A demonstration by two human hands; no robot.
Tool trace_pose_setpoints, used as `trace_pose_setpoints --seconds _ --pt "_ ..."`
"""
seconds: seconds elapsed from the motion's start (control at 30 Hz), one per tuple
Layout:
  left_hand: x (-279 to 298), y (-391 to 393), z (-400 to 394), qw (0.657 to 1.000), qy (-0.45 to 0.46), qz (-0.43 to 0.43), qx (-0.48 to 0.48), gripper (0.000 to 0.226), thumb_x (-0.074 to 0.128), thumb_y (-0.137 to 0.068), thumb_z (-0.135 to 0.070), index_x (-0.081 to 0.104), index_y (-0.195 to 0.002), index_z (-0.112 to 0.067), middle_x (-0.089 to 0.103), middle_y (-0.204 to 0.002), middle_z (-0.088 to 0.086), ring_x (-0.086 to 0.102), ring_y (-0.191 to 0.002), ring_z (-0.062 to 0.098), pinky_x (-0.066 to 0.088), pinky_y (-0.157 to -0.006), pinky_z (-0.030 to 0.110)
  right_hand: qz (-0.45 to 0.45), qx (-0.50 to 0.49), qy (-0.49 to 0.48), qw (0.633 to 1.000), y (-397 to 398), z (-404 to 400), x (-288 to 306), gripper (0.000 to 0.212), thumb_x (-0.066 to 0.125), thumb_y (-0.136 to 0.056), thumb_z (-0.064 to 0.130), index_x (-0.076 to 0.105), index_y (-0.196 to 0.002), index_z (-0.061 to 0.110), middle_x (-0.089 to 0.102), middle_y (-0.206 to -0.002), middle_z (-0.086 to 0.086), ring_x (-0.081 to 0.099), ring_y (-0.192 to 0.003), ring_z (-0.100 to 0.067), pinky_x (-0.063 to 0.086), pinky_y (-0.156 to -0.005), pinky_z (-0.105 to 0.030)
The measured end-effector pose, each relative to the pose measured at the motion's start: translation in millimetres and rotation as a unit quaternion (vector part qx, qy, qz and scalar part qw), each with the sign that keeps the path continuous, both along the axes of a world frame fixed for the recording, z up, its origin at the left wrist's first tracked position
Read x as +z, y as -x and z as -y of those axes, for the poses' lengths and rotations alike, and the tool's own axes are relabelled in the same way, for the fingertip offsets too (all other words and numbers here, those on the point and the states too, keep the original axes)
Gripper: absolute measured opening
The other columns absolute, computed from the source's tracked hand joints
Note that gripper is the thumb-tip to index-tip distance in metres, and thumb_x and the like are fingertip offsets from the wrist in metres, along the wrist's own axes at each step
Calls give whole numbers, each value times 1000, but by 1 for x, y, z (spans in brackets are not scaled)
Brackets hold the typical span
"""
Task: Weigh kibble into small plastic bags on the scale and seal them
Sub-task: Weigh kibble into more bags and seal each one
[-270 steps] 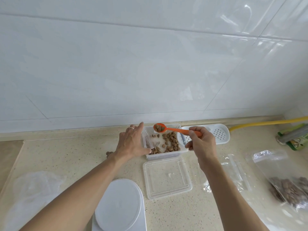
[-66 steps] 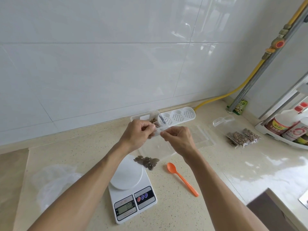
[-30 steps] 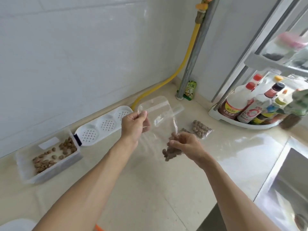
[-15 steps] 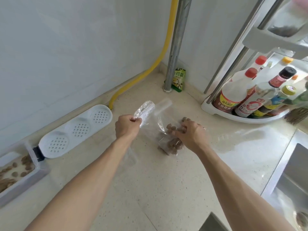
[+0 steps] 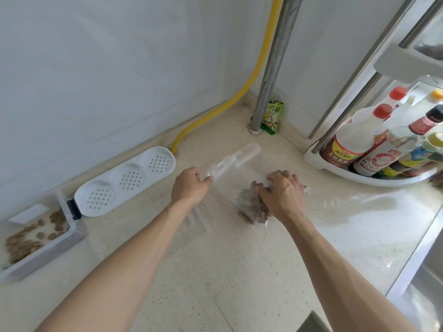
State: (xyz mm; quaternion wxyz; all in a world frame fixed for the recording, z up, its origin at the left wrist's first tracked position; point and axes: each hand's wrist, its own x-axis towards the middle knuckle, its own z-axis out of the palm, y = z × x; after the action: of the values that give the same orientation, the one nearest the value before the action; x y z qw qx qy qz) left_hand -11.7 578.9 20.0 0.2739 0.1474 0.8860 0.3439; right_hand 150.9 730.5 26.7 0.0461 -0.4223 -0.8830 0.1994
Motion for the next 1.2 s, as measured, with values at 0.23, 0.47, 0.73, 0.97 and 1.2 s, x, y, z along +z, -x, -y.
trace_pose_setpoints --seconds 0.23,0.47,0.73,0.97,1.2 --pt "7 6 70 988 61 -125 -67 53 61 -88 -42 52 -134 -17 50 -131 5 49 -122 20 48 -96 39 -26 98 64 993 45 65 0 51 60 -92 50 61 -128 14 59 -129 -8 48 -121 -27 41 -96 -40" --pt "-19 11 158 951 232 -151 -140 94 72 -76 -51 25 -150 -17 36 -150 7 32 -138 25 36 -106 39 33 176 116 977 74 133 -36 63 61 -88 55 51 -136 15 52 -135 -6 45 -124 -26 41 -99 -39" --pt "-30 4 160 926 248 -255 -128 91 78 -72 -45 31 -145 -17 47 -130 7 47 -120 24 34 -102 37 58 167 97 979 81 134 -50 65 74 -83 38 44 -135 13 53 -130 -6 46 -122 -27 37 -100 -40" --pt "-12 5 156 984 27 -170 -49 30 55 -91 -6 63 -118 -16 57 -95 -8 59 -87 9 49 -84 26 -74 75 170 980 78 120 -46 9 59 -89 17 65 -94 12 66 -95 -4 61 -92 -24 52 -79 -38" --pt "23 5 196 991 -33 -132 17 20 60 -91 -8 67 -106 -19 58 -84 -20 56 -76 -8 41 -68 3 -184 44 289 938 76 149 -3 6 61 -91 10 65 -87 13 59 -75 7 53 -67 -8 41 -54 -13"
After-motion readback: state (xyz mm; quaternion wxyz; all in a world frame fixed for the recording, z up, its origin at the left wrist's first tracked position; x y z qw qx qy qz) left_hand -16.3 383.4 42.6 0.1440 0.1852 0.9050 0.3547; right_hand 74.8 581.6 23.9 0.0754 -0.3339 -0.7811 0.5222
